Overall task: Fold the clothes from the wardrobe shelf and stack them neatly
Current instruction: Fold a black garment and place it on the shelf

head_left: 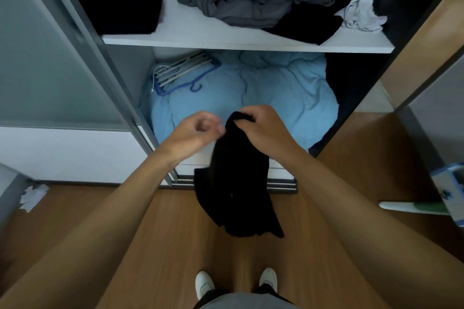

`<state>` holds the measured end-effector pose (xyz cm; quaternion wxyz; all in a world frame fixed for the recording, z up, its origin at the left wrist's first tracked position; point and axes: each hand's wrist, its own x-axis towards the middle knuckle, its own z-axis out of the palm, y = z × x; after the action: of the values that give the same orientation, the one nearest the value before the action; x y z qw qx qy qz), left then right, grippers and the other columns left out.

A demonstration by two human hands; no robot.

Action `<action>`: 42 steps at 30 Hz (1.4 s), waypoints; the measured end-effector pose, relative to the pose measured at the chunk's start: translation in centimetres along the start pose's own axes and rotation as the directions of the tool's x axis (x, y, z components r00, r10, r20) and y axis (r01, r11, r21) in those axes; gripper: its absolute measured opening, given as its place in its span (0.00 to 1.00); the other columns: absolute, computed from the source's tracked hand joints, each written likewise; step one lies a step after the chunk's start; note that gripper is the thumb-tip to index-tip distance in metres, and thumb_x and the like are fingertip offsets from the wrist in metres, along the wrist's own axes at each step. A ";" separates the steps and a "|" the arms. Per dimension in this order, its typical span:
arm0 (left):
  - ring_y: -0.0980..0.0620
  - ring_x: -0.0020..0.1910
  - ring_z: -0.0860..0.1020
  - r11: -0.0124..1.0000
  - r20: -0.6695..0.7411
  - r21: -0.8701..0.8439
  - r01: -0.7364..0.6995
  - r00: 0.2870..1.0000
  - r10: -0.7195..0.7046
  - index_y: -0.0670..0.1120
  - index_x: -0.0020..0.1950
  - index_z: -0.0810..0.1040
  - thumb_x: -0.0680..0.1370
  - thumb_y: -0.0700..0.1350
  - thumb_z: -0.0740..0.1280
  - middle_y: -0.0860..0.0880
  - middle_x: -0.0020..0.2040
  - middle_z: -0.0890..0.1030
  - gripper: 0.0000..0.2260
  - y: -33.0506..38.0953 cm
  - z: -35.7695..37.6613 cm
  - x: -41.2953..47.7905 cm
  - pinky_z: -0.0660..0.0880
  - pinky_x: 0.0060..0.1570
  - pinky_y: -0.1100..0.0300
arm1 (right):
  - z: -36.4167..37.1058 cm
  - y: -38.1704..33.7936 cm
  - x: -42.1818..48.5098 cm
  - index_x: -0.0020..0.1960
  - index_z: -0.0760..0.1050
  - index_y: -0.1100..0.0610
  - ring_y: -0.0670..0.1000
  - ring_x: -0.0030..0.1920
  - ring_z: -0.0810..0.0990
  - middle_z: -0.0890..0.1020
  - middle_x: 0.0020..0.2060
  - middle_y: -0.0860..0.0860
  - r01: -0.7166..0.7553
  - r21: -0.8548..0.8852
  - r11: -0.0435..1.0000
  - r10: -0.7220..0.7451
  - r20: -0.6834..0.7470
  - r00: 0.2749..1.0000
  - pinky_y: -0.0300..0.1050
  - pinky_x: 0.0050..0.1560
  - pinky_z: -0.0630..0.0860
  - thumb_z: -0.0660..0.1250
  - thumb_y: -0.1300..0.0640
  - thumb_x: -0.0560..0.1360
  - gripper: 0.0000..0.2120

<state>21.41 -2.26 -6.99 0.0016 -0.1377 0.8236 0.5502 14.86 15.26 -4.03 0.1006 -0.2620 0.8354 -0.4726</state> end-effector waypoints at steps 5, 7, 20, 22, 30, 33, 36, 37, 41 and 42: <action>0.45 0.48 0.81 0.944 0.079 0.237 -0.229 0.973 0.216 0.44 0.49 0.80 0.74 0.33 0.66 0.43 0.45 0.82 0.09 1.2 2.4 0.2 0.78 0.50 0.49 | 1.0 -0.6 0.0 0.43 0.82 0.59 0.54 0.43 0.82 0.84 0.39 0.54 -0.010 -0.135 0.991 0.012 0.010 1.000 0.55 0.48 0.77 0.68 0.60 0.74 0.05; 0.41 0.44 0.80 0.912 0.061 0.356 -0.202 0.979 0.193 0.48 0.40 0.78 0.73 0.33 0.63 0.44 0.39 0.80 0.11 1.0 2.2 0.4 0.77 0.47 0.45 | 0.0 0.3 -0.4 0.47 0.83 0.53 0.51 0.47 0.82 0.85 0.44 0.48 -0.044 -0.223 0.974 0.043 -0.009 0.999 0.53 0.52 0.77 0.68 0.58 0.73 0.06; 0.52 0.41 0.81 0.931 -0.169 0.365 -0.026 0.981 0.094 0.51 0.36 0.79 0.72 0.31 0.66 0.53 0.37 0.82 0.14 -3.4 -0.1 0.9 0.78 0.47 0.52 | -2.9 5.7 -3.9 0.39 0.81 0.55 0.52 0.40 0.82 0.83 0.34 0.49 -0.183 0.030 0.983 0.186 -0.194 0.963 0.58 0.50 0.80 0.69 0.57 0.74 0.06; 0.55 0.38 0.80 0.951 -0.214 0.302 -0.067 0.967 0.137 0.52 0.33 0.77 0.70 0.30 0.66 0.56 0.34 0.81 0.17 -3.1 -0.5 0.7 0.76 0.44 0.60 | -3.1 6.3 -3.8 0.35 0.77 0.59 0.57 0.37 0.81 0.80 0.32 0.56 -0.219 -0.018 0.976 0.214 -0.141 0.967 0.58 0.44 0.78 0.70 0.50 0.73 0.14; 0.53 0.37 0.80 0.941 -0.295 0.335 0.045 0.954 0.059 0.50 0.33 0.78 0.68 0.35 0.67 0.55 0.33 0.81 0.10 -3.6 -1.6 0.9 0.75 0.40 0.59 | -2.0 8.9 -4.4 0.28 0.74 0.43 0.45 0.34 0.77 0.78 0.30 0.44 -0.247 -0.220 0.944 0.261 0.037 0.965 0.45 0.40 0.70 0.67 0.49 0.77 0.18; 0.52 0.38 0.81 0.918 -0.295 0.383 0.102 0.955 0.017 0.50 0.33 0.79 0.70 0.37 0.67 0.55 0.33 0.81 0.10 -4.7 -1.9 0.6 0.75 0.42 0.59 | -1.2 8.5 -4.9 0.46 0.81 0.44 0.46 0.46 0.81 0.84 0.43 0.44 -0.170 -0.201 0.965 0.157 -0.081 0.984 0.47 0.52 0.76 0.64 0.55 0.77 0.09; 0.51 0.32 0.76 0.920 -0.229 0.384 0.082 0.973 0.009 0.50 0.30 0.77 0.70 0.40 0.63 0.56 0.26 0.76 0.10 -4.4 -1.6 0.4 0.69 0.35 0.60 | -0.4 7.7 -4.9 0.50 0.80 0.49 0.49 0.48 0.82 0.85 0.44 0.45 -0.127 -0.103 0.987 0.103 -0.215 0.971 0.53 0.55 0.77 0.63 0.56 0.75 0.08; 0.51 0.30 0.74 0.924 -0.176 0.378 0.054 0.984 0.014 0.49 0.30 0.76 0.68 0.40 0.61 0.56 0.25 0.73 0.08 -4.0 -1.3 0.3 0.67 0.34 0.60 | -0.3 7.4 -4.7 0.47 0.80 0.51 0.50 0.46 0.82 0.84 0.41 0.46 -0.127 -0.038 0.991 0.115 -0.239 0.964 0.56 0.53 0.78 0.63 0.55 0.75 0.07; 0.56 0.29 0.73 0.968 -0.067 0.245 -0.058 0.995 0.077 0.49 0.31 0.78 0.63 0.40 0.57 0.55 0.25 0.74 0.11 -1.9 0.2 0.0 0.68 0.32 0.62 | 0.2 6.9 -4.2 0.40 0.74 0.50 0.51 0.40 0.80 0.81 0.34 0.48 -0.085 -0.132 0.988 0.058 -0.197 0.979 0.57 0.47 0.77 0.64 0.49 0.73 0.06; 0.56 0.30 0.74 0.975 -0.084 0.211 -0.076 0.992 0.096 0.50 0.31 0.79 0.63 0.39 0.57 0.55 0.26 0.76 0.12 -1.6 0.3 0.1 0.69 0.32 0.64 | 0.2 7.0 -4.2 0.40 0.72 0.48 0.51 0.40 0.80 0.80 0.34 0.46 -0.078 -0.239 0.968 0.041 -0.155 0.987 0.55 0.46 0.76 0.65 0.49 0.74 0.06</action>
<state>21.62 -2.59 -8.56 -0.0464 -0.1264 0.8807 0.4541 16.04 20.30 -10.39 0.0194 -0.2112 0.8998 -0.3813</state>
